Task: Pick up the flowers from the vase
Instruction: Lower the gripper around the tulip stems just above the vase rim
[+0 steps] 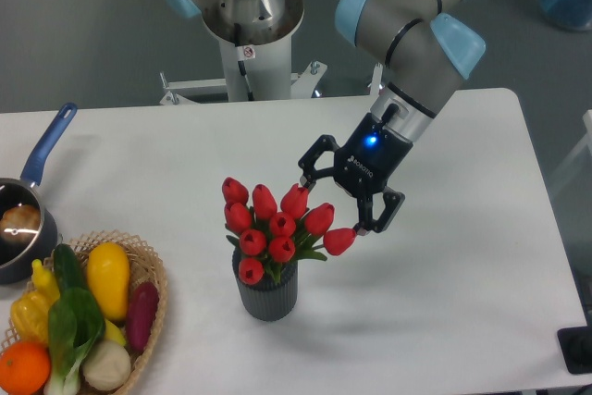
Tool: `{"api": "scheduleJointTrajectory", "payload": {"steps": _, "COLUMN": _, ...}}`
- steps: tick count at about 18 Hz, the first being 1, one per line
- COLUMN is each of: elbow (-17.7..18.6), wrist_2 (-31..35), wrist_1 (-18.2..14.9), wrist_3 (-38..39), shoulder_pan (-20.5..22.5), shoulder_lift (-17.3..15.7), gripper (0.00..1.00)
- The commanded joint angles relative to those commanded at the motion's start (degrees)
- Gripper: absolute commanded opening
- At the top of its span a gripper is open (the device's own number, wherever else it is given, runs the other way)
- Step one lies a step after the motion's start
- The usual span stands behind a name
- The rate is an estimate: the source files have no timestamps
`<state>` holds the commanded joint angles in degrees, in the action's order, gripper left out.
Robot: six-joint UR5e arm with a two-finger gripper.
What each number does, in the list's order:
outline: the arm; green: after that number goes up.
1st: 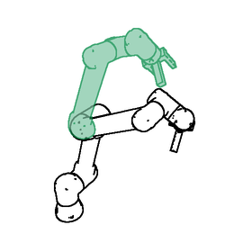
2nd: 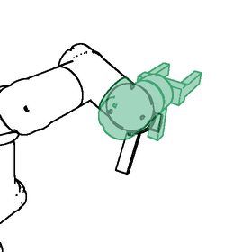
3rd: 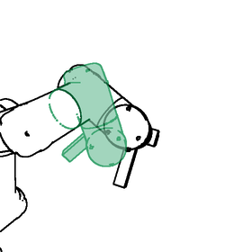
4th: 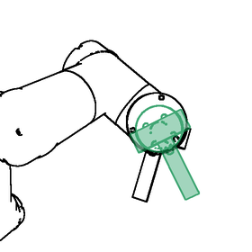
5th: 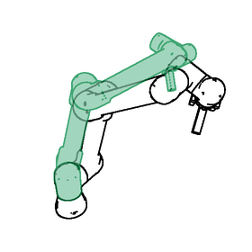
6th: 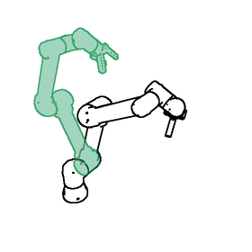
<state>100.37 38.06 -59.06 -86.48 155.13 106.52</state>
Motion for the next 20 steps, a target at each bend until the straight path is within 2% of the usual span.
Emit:
{"api": "scheduleJointTrajectory", "payload": {"steps": 9, "elbow": 0.0, "wrist_2": -0.2, "wrist_1": 0.1, "wrist_3": 0.0, "shoulder_pan": -2.6, "shoulder_lift": 0.8, "gripper": 1.0}}
{"api": "scheduleJointTrajectory", "payload": {"steps": 10, "elbow": -0.1, "wrist_2": -0.3, "wrist_1": 0.9, "wrist_3": 0.0, "shoulder_pan": -2.9, "shoulder_lift": 1.1, "gripper": 1.0}}
{"api": "scheduleJointTrajectory", "payload": {"steps": 13, "elbow": -0.1, "wrist_2": -2.6, "wrist_1": 1.7, "wrist_3": 0.0, "shoulder_pan": -3.0, "shoulder_lift": 2.0, "gripper": 1.0}}
{"api": "scheduleJointTrajectory", "payload": {"steps": 20, "elbow": 0.0, "wrist_2": -3.5, "wrist_1": 1.8, "wrist_3": 0.0, "shoulder_pan": -3.7, "shoulder_lift": 2.7, "gripper": 1.0}}
